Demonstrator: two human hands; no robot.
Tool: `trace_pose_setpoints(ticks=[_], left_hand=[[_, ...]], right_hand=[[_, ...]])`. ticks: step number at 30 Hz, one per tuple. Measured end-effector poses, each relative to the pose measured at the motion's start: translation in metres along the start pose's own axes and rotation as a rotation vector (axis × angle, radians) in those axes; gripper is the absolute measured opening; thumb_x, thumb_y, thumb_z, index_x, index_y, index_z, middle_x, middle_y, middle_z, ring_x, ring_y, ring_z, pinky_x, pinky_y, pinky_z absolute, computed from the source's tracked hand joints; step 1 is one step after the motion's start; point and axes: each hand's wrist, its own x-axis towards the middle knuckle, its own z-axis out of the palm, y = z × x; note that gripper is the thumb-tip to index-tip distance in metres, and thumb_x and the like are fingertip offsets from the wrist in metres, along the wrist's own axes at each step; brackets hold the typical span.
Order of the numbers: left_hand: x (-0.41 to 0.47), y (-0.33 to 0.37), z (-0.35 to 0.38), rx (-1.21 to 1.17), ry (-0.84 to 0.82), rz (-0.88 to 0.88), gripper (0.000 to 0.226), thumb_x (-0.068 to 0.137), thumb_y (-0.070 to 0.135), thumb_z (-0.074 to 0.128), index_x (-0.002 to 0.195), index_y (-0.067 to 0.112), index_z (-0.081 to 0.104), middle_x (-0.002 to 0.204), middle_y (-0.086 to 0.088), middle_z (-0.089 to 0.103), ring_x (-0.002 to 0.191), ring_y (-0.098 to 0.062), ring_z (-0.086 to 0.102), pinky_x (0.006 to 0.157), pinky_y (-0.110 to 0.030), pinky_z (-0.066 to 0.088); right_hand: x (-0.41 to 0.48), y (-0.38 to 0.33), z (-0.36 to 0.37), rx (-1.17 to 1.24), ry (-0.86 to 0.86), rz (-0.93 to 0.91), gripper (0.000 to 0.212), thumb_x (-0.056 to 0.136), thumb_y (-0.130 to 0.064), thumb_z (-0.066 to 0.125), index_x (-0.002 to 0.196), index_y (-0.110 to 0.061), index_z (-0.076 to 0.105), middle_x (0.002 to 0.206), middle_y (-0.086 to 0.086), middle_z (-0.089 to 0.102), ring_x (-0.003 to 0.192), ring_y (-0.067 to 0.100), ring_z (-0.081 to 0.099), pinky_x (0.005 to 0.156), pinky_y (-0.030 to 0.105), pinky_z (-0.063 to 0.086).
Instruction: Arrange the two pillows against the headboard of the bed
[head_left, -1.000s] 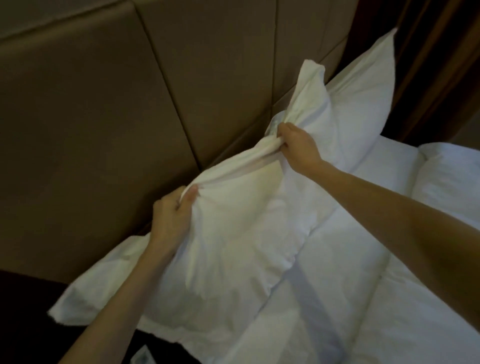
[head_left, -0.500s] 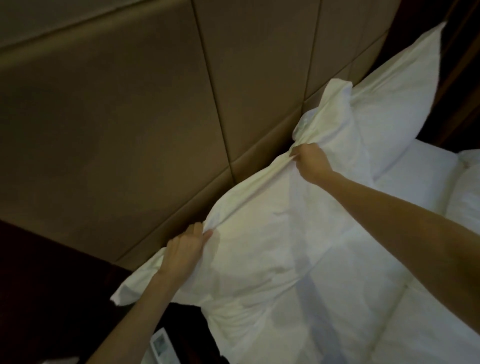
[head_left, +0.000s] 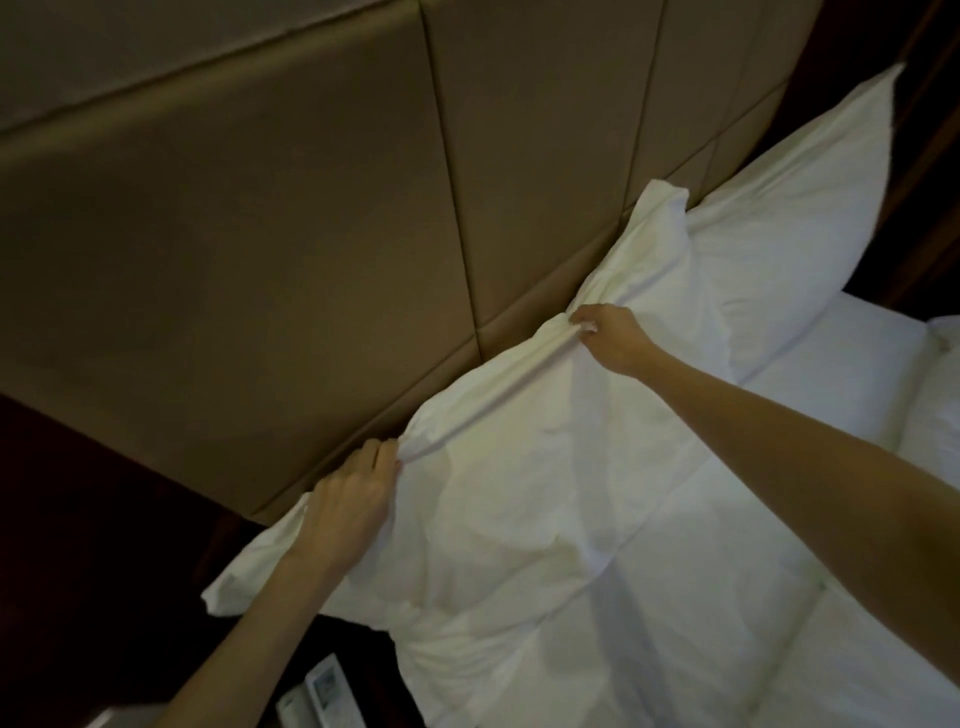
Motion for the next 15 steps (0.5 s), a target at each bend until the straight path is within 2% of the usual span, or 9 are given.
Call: trace_pose_setpoints(ticks=[2,3,4,6,8,11,13,15], left_hand=[[-0.002,0.003,0.007,-0.045,0.006,-0.010,0.040,0.073,-0.003,0.067,0.112,0.000,0.060,0.095,-0.018,0.070,0.076,-0.030,0.070,0.065,-0.034,0.058],[0.000,0.005,0.006,-0.050,0.006,0.018,0.044,0.074,-0.004,0.066,0.118,-0.001,0.061,0.109,-0.020,0.069,0.090,-0.033,0.069,0.079,-0.038,0.056],[0.000,0.008,0.008,-0.046,0.036,0.084,0.043,0.079,-0.001,0.060,0.122,-0.002,0.060,0.119,-0.021,0.066,0.103,-0.034,0.066,0.090,-0.040,0.052],[0.002,0.014,0.013,-0.048,-0.018,0.199,0.044,0.088,0.010,0.043,0.128,-0.001,0.057,0.133,-0.018,0.059,0.121,-0.032,0.059,0.103,-0.043,0.044],[0.004,0.018,0.016,-0.036,-0.149,0.216,0.050,0.092,0.024,0.036,0.133,0.000,0.054,0.140,-0.016,0.054,0.128,-0.027,0.054,0.105,-0.043,0.042],[0.007,0.021,0.018,-0.026,-0.333,0.133,0.057,0.090,0.033,0.035,0.132,-0.001,0.054,0.139,-0.016,0.055,0.126,-0.025,0.056,0.103,-0.041,0.046],[0.008,0.028,0.017,-0.012,-0.384,0.096,0.057,0.088,0.031,0.037,0.130,-0.003,0.055,0.135,-0.018,0.059,0.121,-0.028,0.060,0.100,-0.043,0.049],[0.013,0.038,0.020,-0.019,-0.351,0.039,0.055,0.084,0.026,0.049,0.129,-0.006,0.055,0.133,-0.021,0.059,0.119,-0.031,0.061,0.099,-0.044,0.050]], right_hand=[[0.000,-0.003,0.000,0.004,0.012,-0.021,0.046,0.093,-0.006,0.046,0.139,-0.004,0.046,0.146,0.019,0.046,0.133,0.035,0.044,0.109,0.034,0.034],[-0.001,-0.004,-0.001,0.015,0.032,-0.037,0.052,0.092,-0.006,0.049,0.143,-0.006,0.040,0.151,0.015,0.041,0.137,0.033,0.041,0.110,0.033,0.032],[-0.002,-0.005,-0.003,0.029,0.055,-0.055,0.056,0.091,-0.006,0.052,0.145,-0.008,0.037,0.156,0.010,0.034,0.140,0.030,0.036,0.112,0.033,0.031],[-0.005,-0.004,-0.010,0.048,0.102,-0.086,0.059,0.090,-0.006,0.054,0.146,-0.011,0.038,0.161,0.003,0.023,0.143,0.026,0.032,0.113,0.033,0.031],[-0.010,0.003,-0.016,0.059,0.128,-0.096,0.057,0.089,-0.005,0.055,0.144,-0.010,0.040,0.161,0.005,0.023,0.142,0.027,0.034,0.112,0.034,0.032],[-0.024,0.017,-0.025,0.115,0.129,-0.025,0.055,0.087,-0.006,0.055,0.141,-0.009,0.044,0.149,0.014,0.044,0.134,0.030,0.044,0.103,0.029,0.036],[-0.035,0.031,-0.028,0.145,0.125,0.037,0.051,0.087,-0.007,0.055,0.137,-0.008,0.048,0.140,0.015,0.053,0.127,0.029,0.051,0.094,0.022,0.037],[-0.046,0.049,-0.026,0.171,0.119,0.094,0.043,0.086,-0.006,0.057,0.129,-0.005,0.055,0.135,0.014,0.058,0.121,0.030,0.056,0.092,0.021,0.037]])
